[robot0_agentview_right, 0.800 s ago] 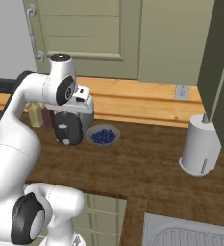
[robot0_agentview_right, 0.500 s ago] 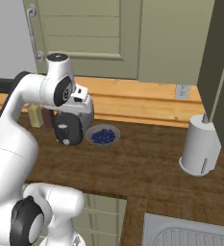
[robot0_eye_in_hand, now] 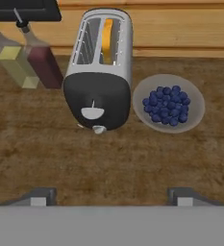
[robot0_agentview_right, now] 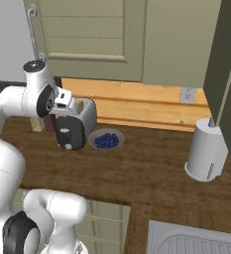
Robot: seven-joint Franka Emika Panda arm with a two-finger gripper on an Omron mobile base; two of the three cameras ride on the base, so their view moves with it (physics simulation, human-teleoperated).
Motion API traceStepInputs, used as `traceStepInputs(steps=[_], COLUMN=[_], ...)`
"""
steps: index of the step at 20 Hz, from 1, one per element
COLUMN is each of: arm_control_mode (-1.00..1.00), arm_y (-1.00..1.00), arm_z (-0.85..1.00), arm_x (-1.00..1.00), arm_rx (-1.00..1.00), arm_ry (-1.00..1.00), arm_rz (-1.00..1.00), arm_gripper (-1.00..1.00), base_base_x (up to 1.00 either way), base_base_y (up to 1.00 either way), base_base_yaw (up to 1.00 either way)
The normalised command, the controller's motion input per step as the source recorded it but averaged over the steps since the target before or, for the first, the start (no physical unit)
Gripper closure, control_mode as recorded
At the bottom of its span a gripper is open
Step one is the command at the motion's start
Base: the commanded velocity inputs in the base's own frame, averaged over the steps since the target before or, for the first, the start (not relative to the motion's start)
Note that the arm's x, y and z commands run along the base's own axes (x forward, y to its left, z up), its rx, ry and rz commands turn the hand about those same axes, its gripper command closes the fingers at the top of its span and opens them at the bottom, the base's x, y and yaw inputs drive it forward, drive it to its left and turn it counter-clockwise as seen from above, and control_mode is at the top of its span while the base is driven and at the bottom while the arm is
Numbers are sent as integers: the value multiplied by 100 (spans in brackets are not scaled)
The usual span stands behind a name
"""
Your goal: Start the toaster. Once the lever pops up, take the bread to the plate on the dining counter.
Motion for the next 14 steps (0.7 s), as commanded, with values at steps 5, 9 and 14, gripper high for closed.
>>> traceStepInputs(steps=[5,9,14], arm_control_mode=[-100,-100,-100], arm_y=[70,44,5], arm_z=[-2,-13,-33], arm_x=[6,22,23], arm_rx=[0,0,-2], arm_ry=[-13,-7,-9], arm_rz=[0,0,0], arm_gripper=[100,100,100], base_base_x=[0,0,0], base_base_y=[0,0,0], base_base_yaw=[0,0,0])
